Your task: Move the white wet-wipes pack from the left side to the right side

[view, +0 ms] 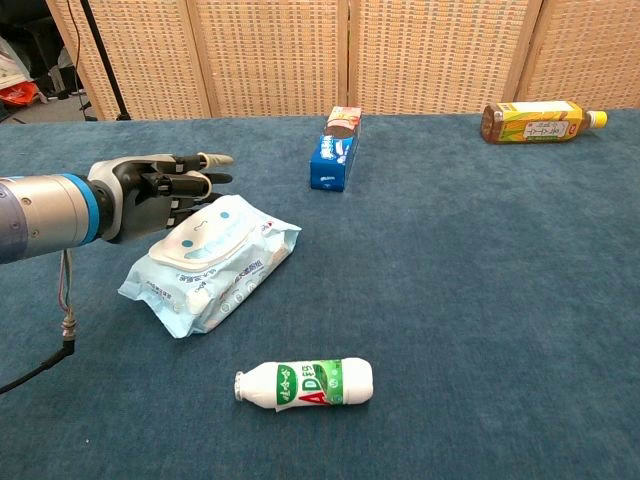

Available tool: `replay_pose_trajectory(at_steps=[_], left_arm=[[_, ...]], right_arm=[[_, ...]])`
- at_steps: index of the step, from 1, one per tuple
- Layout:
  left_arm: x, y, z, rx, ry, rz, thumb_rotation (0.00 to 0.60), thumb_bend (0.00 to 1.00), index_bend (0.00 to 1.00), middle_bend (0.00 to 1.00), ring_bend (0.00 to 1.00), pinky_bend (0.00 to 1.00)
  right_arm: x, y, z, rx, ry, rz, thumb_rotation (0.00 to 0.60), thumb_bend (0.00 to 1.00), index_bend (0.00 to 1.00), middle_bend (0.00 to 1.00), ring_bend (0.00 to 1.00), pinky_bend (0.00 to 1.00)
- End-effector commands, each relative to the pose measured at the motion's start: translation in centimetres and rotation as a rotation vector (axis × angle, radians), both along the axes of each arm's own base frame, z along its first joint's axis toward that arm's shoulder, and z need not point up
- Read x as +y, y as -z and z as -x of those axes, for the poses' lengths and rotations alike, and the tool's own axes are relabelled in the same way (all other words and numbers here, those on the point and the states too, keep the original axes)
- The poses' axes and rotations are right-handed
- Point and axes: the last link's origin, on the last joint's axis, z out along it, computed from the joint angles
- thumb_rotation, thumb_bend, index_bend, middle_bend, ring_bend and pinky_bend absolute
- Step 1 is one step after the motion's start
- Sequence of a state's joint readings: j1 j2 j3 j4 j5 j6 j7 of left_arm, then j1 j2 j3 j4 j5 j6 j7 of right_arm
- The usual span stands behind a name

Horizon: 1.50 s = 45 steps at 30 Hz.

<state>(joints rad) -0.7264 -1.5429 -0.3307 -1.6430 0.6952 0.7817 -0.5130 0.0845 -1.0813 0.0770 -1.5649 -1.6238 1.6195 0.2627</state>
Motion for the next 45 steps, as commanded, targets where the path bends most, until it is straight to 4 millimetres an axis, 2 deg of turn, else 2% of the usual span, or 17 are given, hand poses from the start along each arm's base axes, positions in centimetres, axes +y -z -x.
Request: replay_pose_trajectory(at_steps=[1, 7, 11, 15, 21, 27, 28, 29, 31, 33, 34, 35, 36, 37, 40, 45], left_arm=[[0.3, 0.4, -0.8, 0.006, 0.009, 0.002, 0.6, 1.0, 0.0, 0.0, 0.0, 0.0], [0.0, 1.3, -2.2, 0.002, 0.021, 0.034, 0.6, 1.0, 0.0, 0.0, 0.0, 0.0], [0.0, 0.1, -2.3, -0.015, 0.023, 0.002, 0.6, 1.0, 0.0, 0.0, 0.0, 0.0], [0.0, -2.4, -1.8, -0.028, 0.033, -0.075, 0.6, 1.0, 0.0, 0.0, 0.0, 0.0], [-0.3, -7.4, 0.6, 0.009, 0.056, -0.192, 0.6, 1.0, 0.0, 0.0, 0.0, 0.0], [-1.2, -12.6, 5.2, 0.195, 0.128, -0.286, 0.6, 0.98, 0.0, 0.0, 0.0, 0.0], [-1.3, -13.2, 5.9, 0.23, 0.141, -0.293, 0.6, 0.91, 0.0, 0.0, 0.0, 0.0], [-1.4, -13.6, 6.5, 0.263, 0.151, -0.299, 0.6, 0.8, 0.0, 0.0, 0.0, 0.0], [-1.6, -14.9, 8.0, 0.344, 0.167, -0.329, 0.6, 0.56, 0.0, 0.0, 0.0, 0.0], [-1.9, -16.1, 9.5, 0.423, 0.18, -0.364, 0.6, 0.27, 0.0, 0.0, 0.0, 0.0], [-2.5, -17.7, 11.5, 0.55, 0.198, -0.391, 0.6, 0.18, 0.0, 0.0, 0.0, 0.0], [-3.0, -18.4, 12.3, 0.616, 0.211, -0.399, 0.6, 0.07, 0.0, 0.0, 0.0, 0.0], [-3.8, -19.7, 13.7, 0.74, 0.233, -0.407, 0.6, 0.01, 0.0, 0.0, 0.0, 0.0], [-5.0, -20.7, 14.6, 0.83, 0.244, -0.412, 0.6, 0.0, 0.0, 0.0, 0.0, 0.0], [-7.3, -22.1, 15.6, 0.954, 0.24, -0.428, 0.6, 0.0, 0.0, 0.0, 0.0, 0.0], [-10.1, -22.9, 16.6, 1.005, 0.193, -0.495, 0.6, 0.0, 0.0, 0.0, 0.0, 0.0]], right_arm=[[0.0, 0.0, 0.0, -0.001, 0.001, 0.001, 0.6, 0.0, 0.0, 0.0, 0.0, 0.0], [0.0, -0.1, 0.0, -0.002, 0.002, 0.004, 0.6, 0.0, 0.0, 0.0, 0.0, 0.0], [0.1, 0.0, 0.0, 0.001, 0.003, 0.005, 0.6, 0.0, 0.0, 0.0, 0.0, 0.0], [0.1, 0.1, 0.0, 0.006, 0.002, 0.005, 0.6, 0.0, 0.0, 0.0, 0.0, 0.0], [0.1, 0.4, -0.2, 0.016, -0.002, -0.001, 0.6, 0.0, 0.0, 0.0, 0.0, 0.0], [0.0, 1.0, -0.4, 0.033, -0.005, -0.009, 0.6, 0.0, 0.0, 0.0, 0.0, 0.0], [0.0, 1.1, -0.5, 0.034, -0.004, -0.009, 0.6, 0.0, 0.0, 0.0, 0.0, 0.0], [0.0, 1.1, -0.5, 0.036, -0.004, -0.009, 0.6, 0.0, 0.0, 0.0, 0.0, 0.0], [-0.1, 1.2, -0.5, 0.038, -0.004, -0.008, 0.6, 0.0, 0.0, 0.0, 0.0, 0.0], [-0.1, 1.3, -0.6, 0.042, -0.005, -0.008, 0.6, 0.0, 0.0, 0.0, 0.0, 0.0], [-0.3, 1.4, -0.7, 0.044, -0.01, -0.009, 0.6, 0.0, 0.0, 0.0, 0.0, 0.0], [-0.3, 1.5, -0.8, 0.047, -0.014, -0.01, 0.6, 0.0, 0.0, 0.0, 0.0, 0.0], [-0.5, 1.6, -1.1, 0.057, -0.024, -0.012, 0.6, 0.0, 0.0, 0.0, 0.0, 0.0], [-0.7, 1.7, -1.4, 0.073, -0.035, -0.014, 0.6, 0.0, 0.0, 0.0, 0.0, 0.0], [-1.2, 1.9, -2.4, 0.126, -0.079, -0.021, 0.6, 0.0, 0.0, 0.0, 0.0, 0.0], [-2.3, 2.1, -5.0, 0.201, -0.2, -0.077, 0.6, 0.0, 0.0, 0.0, 0.0, 0.0]])
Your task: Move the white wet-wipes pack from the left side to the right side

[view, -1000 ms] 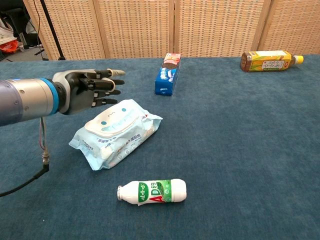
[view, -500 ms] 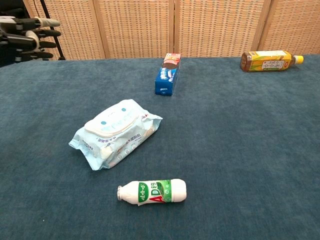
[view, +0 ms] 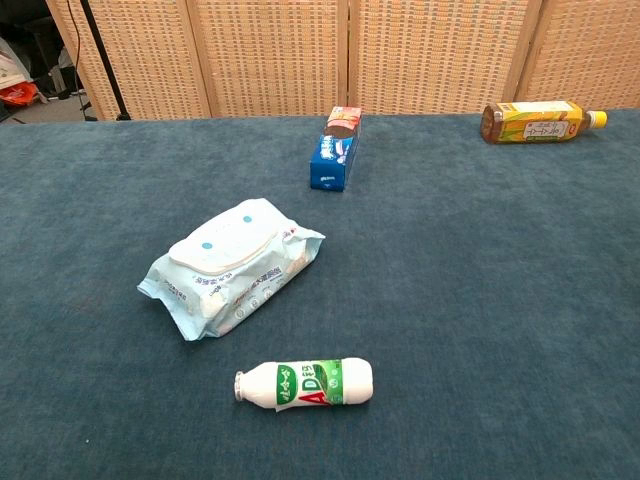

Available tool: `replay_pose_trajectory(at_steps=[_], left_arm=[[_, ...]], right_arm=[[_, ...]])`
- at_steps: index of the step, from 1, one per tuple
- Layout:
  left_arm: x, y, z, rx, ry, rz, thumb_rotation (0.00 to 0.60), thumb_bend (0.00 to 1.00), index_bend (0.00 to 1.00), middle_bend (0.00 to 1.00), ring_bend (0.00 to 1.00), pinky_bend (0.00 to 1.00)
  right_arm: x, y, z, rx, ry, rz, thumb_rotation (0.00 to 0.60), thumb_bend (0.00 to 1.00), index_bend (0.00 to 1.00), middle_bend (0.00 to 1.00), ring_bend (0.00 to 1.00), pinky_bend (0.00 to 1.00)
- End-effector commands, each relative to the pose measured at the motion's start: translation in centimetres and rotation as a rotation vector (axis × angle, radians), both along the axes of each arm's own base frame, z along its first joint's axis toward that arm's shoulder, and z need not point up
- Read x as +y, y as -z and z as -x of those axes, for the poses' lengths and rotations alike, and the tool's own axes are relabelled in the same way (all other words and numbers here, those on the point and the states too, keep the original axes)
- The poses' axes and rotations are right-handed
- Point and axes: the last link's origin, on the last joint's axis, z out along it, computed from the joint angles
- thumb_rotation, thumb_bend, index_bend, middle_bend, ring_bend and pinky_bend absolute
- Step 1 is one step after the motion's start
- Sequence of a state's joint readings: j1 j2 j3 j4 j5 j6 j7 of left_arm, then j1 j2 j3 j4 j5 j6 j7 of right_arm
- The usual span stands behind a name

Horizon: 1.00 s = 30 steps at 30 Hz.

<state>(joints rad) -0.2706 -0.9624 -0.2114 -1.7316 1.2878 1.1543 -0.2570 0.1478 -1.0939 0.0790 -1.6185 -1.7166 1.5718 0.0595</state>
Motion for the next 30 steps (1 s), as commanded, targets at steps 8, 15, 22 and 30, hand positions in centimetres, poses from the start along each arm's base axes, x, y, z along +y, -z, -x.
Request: replay_pose_trajectory(at_steps=[8, 15, 22, 30], left_arm=[[-6.8, -2.1, 1.8, 0.144, -0.061, -0.124, 0.6, 0.0, 0.0, 0.0, 0.0, 0.0], [-7.6, -2.4, 1.3, 0.136, -0.043, -0.127, 0.6, 0.0, 0.0, 0.0, 0.0, 0.0], [-7.4, -2.2, 1.4, 0.126, -0.042, -0.106, 0.6, 0.0, 0.0, 0.0, 0.0, 0.0], [-6.8, -1.9, 1.5, 0.13, -0.051, -0.086, 0.6, 0.0, 0.0, 0.0, 0.0, 0.0]], right_arm=[[-3.4, 1.7, -8.7, 0.129, -0.339, -0.254, 0.6, 0.32, 0.04, 0.0, 0.0, 0.0], [-6.0, 5.1, -14.8, 0.261, -0.528, -0.344, 0.6, 1.0, 0.16, 0.01, 0.0, 0.0], [-7.7, 11.0, -21.7, 0.312, -0.631, -0.443, 0.6, 1.0, 0.17, 0.03, 0.0, 0.0], [-9.6, 16.8, -28.3, 0.332, -0.682, -0.454, 0.6, 1.0, 0.17, 0.04, 0.0, 0.0]])
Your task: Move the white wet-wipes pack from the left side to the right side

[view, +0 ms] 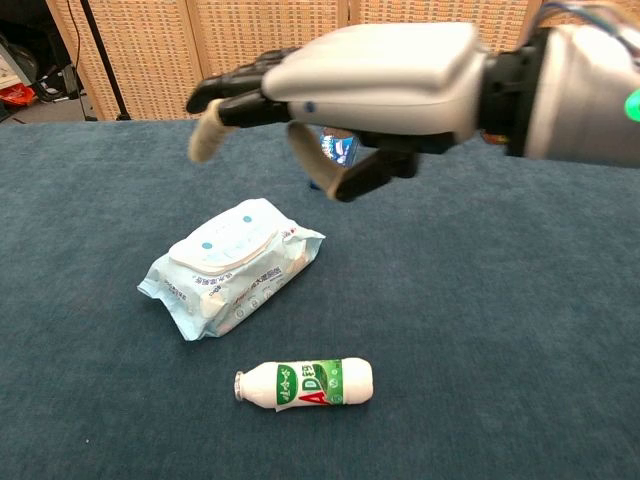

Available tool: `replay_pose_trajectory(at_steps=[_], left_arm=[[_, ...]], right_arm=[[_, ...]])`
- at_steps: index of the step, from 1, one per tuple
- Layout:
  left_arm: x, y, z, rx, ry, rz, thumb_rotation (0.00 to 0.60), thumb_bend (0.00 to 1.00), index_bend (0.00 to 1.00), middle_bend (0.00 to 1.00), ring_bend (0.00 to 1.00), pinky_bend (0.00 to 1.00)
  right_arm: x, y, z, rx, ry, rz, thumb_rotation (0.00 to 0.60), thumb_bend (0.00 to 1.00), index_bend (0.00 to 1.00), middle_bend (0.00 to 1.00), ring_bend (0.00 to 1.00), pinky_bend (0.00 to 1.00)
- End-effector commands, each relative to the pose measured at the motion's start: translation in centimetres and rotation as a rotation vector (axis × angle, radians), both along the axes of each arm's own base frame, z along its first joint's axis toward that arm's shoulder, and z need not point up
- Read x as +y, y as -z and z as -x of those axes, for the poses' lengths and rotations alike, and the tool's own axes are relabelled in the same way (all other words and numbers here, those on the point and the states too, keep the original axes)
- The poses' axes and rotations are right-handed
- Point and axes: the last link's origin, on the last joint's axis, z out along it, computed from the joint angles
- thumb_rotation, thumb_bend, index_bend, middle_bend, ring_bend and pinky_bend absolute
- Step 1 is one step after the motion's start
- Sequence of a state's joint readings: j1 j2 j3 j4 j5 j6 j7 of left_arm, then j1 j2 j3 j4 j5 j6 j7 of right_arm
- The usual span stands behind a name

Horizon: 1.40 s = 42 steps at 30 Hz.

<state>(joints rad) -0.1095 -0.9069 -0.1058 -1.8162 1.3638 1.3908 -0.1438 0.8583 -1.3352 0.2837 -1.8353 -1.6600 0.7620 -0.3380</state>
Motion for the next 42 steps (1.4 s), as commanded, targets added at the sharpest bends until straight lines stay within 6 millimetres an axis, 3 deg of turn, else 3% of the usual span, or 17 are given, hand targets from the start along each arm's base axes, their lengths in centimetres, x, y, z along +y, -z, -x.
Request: replay_pose_trajectory(at_steps=[1, 7, 13, 22, 27, 34, 42], left_arm=[[0.1, 0.1, 0.0, 0.001, -0.003, 0.002, 0.6, 0.0, 0.0, 0.0, 0.0, 0.0], [0.5, 0.3, 0.1, 0.004, -0.018, 0.006, 0.6, 0.0, 0.0, 0.0, 0.0, 0.0], [1.1, 0.6, 0.3, 0.009, -0.038, 0.017, 0.6, 0.0, 0.0, 0.0, 0.0, 0.0], [1.9, 1.0, 0.5, 0.014, -0.069, 0.031, 0.6, 0.0, 0.0, 0.0, 0.0, 0.0], [2.1, 1.2, 0.6, 0.018, -0.08, 0.038, 0.6, 0.0, 0.0, 0.0, 0.0, 0.0], [2.5, 1.6, 0.6, 0.025, -0.086, 0.053, 0.6, 0.0, 0.0, 0.0, 0.0, 0.0], [2.5, 1.8, 0.4, 0.029, -0.083, 0.058, 0.6, 0.0, 0.0, 0.0, 0.0, 0.0]], right_arm=[[-1.3, 2.9, -3.4, 0.015, -0.014, 0.006, 0.6, 1.0, 0.17, 0.05, 0.0, 0.0], [-3.5, 6.1, -6.7, 0.045, -0.012, 0.043, 0.6, 1.0, 0.18, 0.08, 0.0, 0.0], [-4.4, 8.8, -8.3, 0.064, 0.001, 0.05, 0.6, 1.0, 0.24, 0.16, 0.01, 0.01], [-4.6, 14.6, -9.7, 0.107, 0.05, 0.016, 0.6, 1.0, 0.29, 0.22, 0.06, 0.02], [-5.5, 15.7, -9.0, 0.13, 0.089, 0.01, 0.6, 1.0, 0.29, 0.21, 0.07, 0.02], [-5.1, 16.4, -8.6, 0.143, 0.085, -0.018, 0.6, 1.0, 0.29, 0.23, 0.1, 0.02], [-5.4, 15.7, -6.3, 0.248, 0.034, 0.011, 0.6, 1.0, 0.34, 0.3, 0.16, 0.08]])
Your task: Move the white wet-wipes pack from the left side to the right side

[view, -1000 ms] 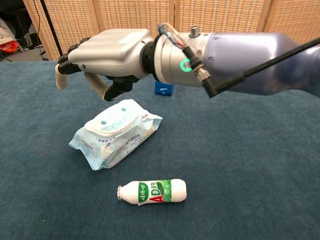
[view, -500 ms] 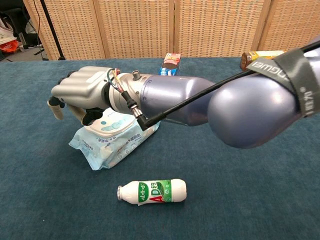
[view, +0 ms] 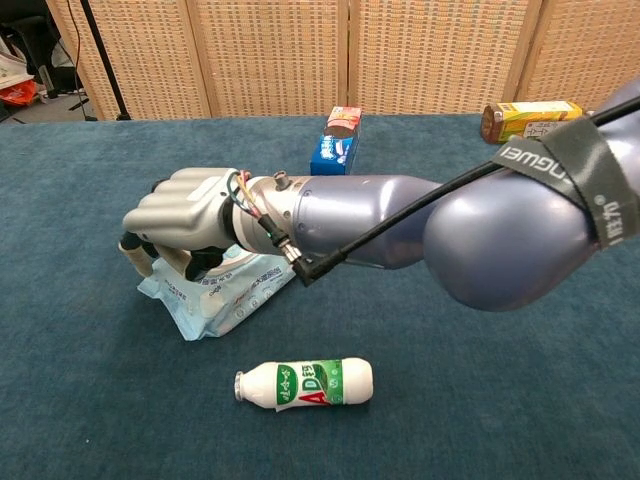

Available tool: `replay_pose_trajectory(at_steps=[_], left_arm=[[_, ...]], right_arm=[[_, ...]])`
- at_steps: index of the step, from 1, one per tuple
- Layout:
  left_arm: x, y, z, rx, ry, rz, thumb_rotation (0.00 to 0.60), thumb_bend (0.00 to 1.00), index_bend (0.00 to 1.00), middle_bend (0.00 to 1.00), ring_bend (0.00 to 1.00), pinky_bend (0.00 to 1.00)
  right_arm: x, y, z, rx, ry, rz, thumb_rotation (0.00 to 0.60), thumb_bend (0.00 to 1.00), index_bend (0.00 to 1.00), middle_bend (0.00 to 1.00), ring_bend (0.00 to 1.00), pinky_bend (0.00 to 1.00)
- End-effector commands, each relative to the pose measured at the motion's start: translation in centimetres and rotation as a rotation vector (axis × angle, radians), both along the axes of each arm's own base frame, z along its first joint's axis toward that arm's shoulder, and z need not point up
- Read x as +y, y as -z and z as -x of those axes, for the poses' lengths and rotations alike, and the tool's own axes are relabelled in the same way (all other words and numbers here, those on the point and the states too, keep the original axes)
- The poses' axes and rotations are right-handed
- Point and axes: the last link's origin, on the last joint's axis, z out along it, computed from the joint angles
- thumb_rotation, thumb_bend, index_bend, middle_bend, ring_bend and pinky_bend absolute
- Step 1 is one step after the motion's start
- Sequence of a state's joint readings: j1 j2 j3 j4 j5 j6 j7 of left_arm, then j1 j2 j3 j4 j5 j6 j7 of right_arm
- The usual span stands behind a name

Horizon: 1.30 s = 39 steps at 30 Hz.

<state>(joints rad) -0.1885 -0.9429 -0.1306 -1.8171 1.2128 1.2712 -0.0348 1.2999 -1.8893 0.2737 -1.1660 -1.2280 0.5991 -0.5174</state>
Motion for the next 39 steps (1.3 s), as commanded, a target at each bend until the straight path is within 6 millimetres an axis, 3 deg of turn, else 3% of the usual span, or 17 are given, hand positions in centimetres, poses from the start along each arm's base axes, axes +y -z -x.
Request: replay_pose_trajectory(at_steps=[1, 5, 10, 22, 32, 39], left_arm=[[0.0, 0.1, 0.0, 0.0, 0.001, 0.003, 0.6, 0.0, 0.0, 0.0, 0.0, 0.0], [0.0, 0.3, -0.1, 0.005, 0.006, 0.011, 0.6, 0.0, 0.0, 0.0, 0.0, 0.0], [-0.1, 0.5, -0.3, 0.012, 0.013, 0.023, 0.6, 0.0, 0.0, 0.0, 0.0, 0.0], [-0.3, 1.0, -0.7, 0.022, 0.027, 0.036, 0.6, 0.0, 0.0, 0.0, 0.0, 0.0], [-0.6, 1.2, -1.0, 0.026, 0.041, 0.039, 0.6, 0.0, 0.0, 0.0, 0.0, 0.0], [-0.7, 1.3, -1.2, 0.028, 0.048, 0.041, 0.6, 0.0, 0.0, 0.0, 0.0, 0.0]], right_arm=[[-0.2, -0.6, 1.6, 0.057, -0.023, 0.016, 0.6, 1.0, 0.34, 0.3, 0.16, 0.09], [-0.7, -2.0, 3.7, 0.092, -0.004, 0.036, 0.6, 1.0, 0.36, 0.32, 0.18, 0.1], [-2.1, -4.3, 6.1, 0.11, 0.05, 0.072, 0.6, 1.0, 0.37, 0.34, 0.23, 0.18], [-4.9, -8.5, 10.5, 0.134, 0.228, 0.127, 0.6, 1.0, 0.39, 0.37, 0.3, 0.29], [-6.3, -13.1, 18.1, 0.262, 0.321, 0.209, 0.6, 1.0, 0.48, 0.42, 0.31, 0.29], [-6.5, -15.6, 21.8, 0.296, 0.315, 0.256, 0.6, 1.0, 0.52, 0.43, 0.31, 0.29]])
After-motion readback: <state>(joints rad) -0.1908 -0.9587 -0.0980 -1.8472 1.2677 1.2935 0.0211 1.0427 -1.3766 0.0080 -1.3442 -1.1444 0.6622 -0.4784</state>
